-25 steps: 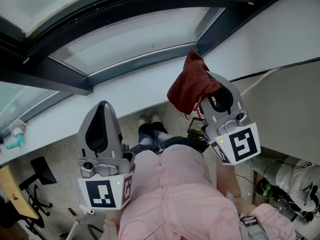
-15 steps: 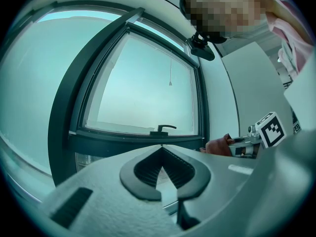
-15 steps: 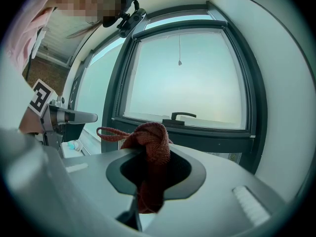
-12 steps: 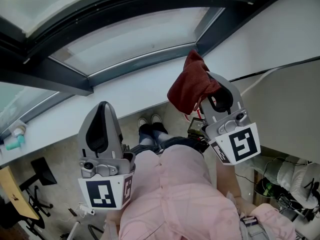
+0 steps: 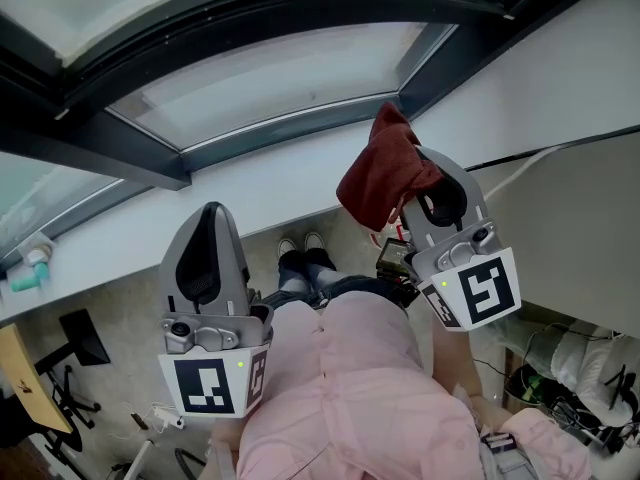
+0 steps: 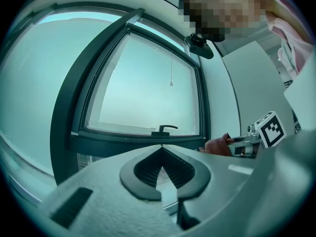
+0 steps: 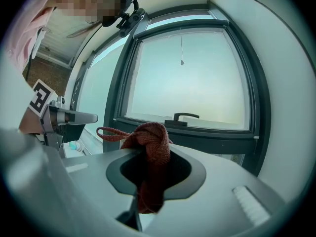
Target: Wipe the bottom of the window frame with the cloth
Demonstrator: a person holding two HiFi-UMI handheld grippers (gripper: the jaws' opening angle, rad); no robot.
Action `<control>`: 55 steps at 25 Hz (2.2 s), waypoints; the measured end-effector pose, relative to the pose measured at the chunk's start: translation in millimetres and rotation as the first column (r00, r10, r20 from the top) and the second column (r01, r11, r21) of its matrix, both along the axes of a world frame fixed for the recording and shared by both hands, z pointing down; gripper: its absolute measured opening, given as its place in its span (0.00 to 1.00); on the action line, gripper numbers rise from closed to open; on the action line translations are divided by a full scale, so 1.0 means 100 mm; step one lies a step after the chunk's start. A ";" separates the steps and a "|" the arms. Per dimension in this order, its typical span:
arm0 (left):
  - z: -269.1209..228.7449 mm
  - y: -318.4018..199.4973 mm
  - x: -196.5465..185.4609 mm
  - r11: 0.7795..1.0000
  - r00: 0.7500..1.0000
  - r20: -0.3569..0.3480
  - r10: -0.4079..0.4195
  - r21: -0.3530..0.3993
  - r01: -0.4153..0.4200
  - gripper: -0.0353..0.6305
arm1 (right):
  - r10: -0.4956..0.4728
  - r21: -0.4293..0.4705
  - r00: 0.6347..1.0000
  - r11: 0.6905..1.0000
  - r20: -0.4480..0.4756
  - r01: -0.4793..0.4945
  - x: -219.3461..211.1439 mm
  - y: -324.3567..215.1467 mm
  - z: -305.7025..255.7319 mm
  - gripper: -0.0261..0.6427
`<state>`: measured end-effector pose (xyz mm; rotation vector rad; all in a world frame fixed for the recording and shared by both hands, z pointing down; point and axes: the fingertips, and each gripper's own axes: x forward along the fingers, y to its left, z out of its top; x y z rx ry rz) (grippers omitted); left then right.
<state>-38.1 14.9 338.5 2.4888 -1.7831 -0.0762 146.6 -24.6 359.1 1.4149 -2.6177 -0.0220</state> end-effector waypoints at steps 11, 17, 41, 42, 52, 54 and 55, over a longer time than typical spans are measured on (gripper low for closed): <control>0.02 -0.07 0.03 1.000 1.000 -0.004 0.009 -0.005 -0.009 0.05 | 0.015 -0.007 1.000 1.000 -0.001 -0.015 0.06 -0.06 0.02 0.14; 0.05 -0.12 0.11 1.000 1.000 -0.003 0.023 -0.015 -0.023 0.05 | 0.032 -0.013 0.999 0.999 -0.002 -0.032 0.16 -0.09 0.04 0.14; 0.06 -0.19 0.08 1.000 1.000 -0.009 0.020 -0.015 -0.020 0.05 | 0.025 -0.013 1.000 1.000 -0.007 -0.025 0.14 -0.15 0.05 0.14; 0.06 -0.19 0.08 1.000 1.000 -0.010 0.020 -0.015 -0.020 0.05 | 0.025 -0.014 1.000 1.000 -0.007 -0.025 0.14 -0.15 0.05 0.14; 0.05 -0.20 0.11 1.000 1.000 -0.010 0.021 -0.015 -0.021 0.05 | 0.018 -0.015 1.000 1.000 -0.011 -0.018 0.16 -0.18 0.04 0.14; 0.05 -0.20 0.11 1.000 1.000 -0.012 0.022 -0.014 -0.022 0.05 | 0.017 -0.017 1.000 1.000 -0.013 -0.017 0.15 -0.18 0.04 0.14; 0.05 -0.20 0.11 1.000 1.000 -0.012 0.022 -0.013 -0.022 0.05 | 0.016 -0.018 1.000 1.000 -0.015 -0.017 0.15 -0.18 0.04 0.14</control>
